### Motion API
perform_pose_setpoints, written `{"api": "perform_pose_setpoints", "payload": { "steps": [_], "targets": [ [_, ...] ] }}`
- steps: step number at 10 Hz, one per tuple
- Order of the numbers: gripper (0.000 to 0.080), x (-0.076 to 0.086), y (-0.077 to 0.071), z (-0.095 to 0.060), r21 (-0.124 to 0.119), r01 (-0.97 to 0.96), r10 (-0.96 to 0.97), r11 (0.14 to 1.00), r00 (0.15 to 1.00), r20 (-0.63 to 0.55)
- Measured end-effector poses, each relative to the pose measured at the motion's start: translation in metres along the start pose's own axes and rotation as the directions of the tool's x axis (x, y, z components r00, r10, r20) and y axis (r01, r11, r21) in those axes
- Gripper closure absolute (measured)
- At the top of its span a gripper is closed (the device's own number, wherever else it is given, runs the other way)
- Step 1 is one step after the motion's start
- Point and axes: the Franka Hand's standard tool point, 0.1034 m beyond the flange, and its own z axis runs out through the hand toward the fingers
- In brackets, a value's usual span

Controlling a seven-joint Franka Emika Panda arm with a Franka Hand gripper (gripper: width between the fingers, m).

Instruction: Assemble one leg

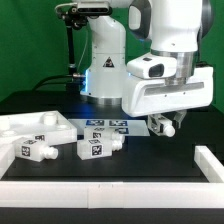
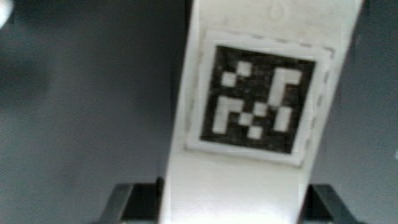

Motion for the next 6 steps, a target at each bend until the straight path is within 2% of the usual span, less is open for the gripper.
{"api": "perform_pose_setpoints", "payload": {
  "steps": [2, 6],
  "targets": [
    [0.0512, -0.016, -0.0085, 0.0151, 0.007, 0.009, -0.009, 1.0, 1.0, -0.011],
    [0.0512, -0.0176, -0.0073, 0.0187, 0.009, 0.008, -0.008, 1.0, 1.0, -0.007]
  ]
}}
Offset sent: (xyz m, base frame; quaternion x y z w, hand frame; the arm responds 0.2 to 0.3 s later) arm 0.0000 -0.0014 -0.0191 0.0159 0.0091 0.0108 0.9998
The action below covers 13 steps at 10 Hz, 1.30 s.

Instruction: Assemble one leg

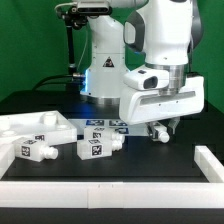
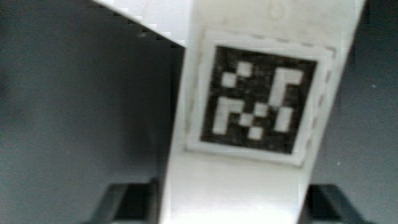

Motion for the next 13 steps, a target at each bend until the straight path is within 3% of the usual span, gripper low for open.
{"api": "perform_pose_setpoints", "payload": {
  "steps": [1, 2, 3, 4, 5, 7, 8, 10, 13],
  "targets": [
    [0.0326, 0.0, 0.0, 0.0, 0.0, 0.0, 0.0, 1.0, 1.0, 0.0],
    [0.0197, 0.0, 0.0, 0.0, 0.0, 0.0, 0.0, 1.0, 1.0, 0.0],
    [0.0197, -0.001, 0.001, -0.001, 0.001, 0.004, -0.004, 1.0, 1.0, 0.011],
    [0.0157, -0.005, 0.012, -0.016, -0.001, 0.029, -0.029, 1.0, 0.998, 0.054],
    [0.0151, -0.006, 0.032, -0.042, -0.008, 0.053, -0.053, 0.999, 0.997, 0.063],
    [0.0151, -0.018, 0.075, -0.073, 0.005, 0.083, -0.083, 0.997, 0.992, 0.094],
    [0.0151, -0.019, 0.092, -0.083, 0.0, 0.069, -0.068, 0.998, 0.994, 0.085],
    [0.0151, -0.02, 0.086, -0.078, 0.005, 0.077, -0.077, 0.997, 0.993, 0.091],
    [0.0151, -0.022, 0.09, -0.075, 0.013, 0.085, -0.086, 0.996, 0.992, 0.093]
  ]
}}
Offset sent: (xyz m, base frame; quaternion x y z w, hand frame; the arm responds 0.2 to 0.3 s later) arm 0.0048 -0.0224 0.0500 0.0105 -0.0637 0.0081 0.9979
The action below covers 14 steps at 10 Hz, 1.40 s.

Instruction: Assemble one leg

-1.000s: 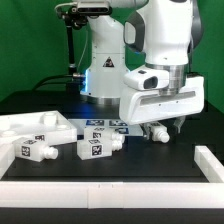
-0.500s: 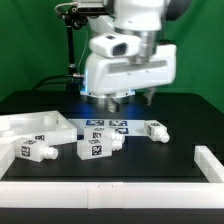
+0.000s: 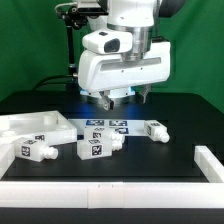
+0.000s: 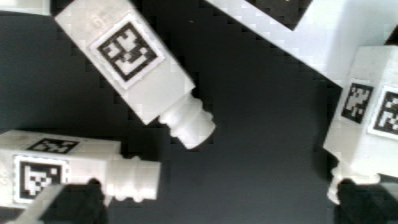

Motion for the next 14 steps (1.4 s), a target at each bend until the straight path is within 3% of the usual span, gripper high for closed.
{"api": "perform_pose_setpoints", "payload": {
  "steps": [1, 2, 4, 11, 13, 14],
  "targets": [
    [0.0151, -0.012, 0.014, 0.009, 0.028, -0.011, 0.01, 1.0, 1.0, 0.025],
    [0.0151, -0.024, 0.031, 0.003, 0.041, -0.044, 0.042, 0.998, 0.998, 0.054],
    [0.0151, -0.04, 0.063, -0.006, 0.04, -0.093, 0.09, 0.995, 0.994, 0.068],
    [0.0151, -0.041, 0.062, -0.004, 0.043, -0.078, 0.075, 0.996, 0.995, 0.072],
    [0.0151, -0.069, 0.107, 0.0, 0.037, -0.11, 0.108, 0.993, 0.992, 0.066],
    [0.0151, -0.075, 0.121, 0.005, 0.04, -0.118, 0.115, 0.992, 0.991, 0.066]
  ]
}}
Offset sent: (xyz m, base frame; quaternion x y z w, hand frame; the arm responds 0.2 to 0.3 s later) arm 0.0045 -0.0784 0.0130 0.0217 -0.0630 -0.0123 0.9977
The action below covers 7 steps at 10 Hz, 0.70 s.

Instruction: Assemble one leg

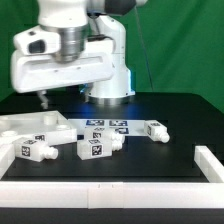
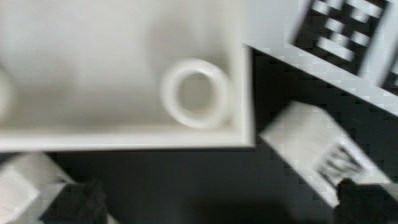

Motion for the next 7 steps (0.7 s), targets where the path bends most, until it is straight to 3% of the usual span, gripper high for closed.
{"api": "perform_pose_setpoints", "payload": {
  "steps": [6, 7],
  "targets": [
    [0.0151, 0.0027, -0.005, 0.0012, 0.002, 0.006, -0.006, 1.0, 1.0, 0.002],
    [0.0151, 0.0004, 0.0031, 0.0007, -0.035, -0.007, 0.006, 0.999, 1.0, -0.016]
  ]
}}
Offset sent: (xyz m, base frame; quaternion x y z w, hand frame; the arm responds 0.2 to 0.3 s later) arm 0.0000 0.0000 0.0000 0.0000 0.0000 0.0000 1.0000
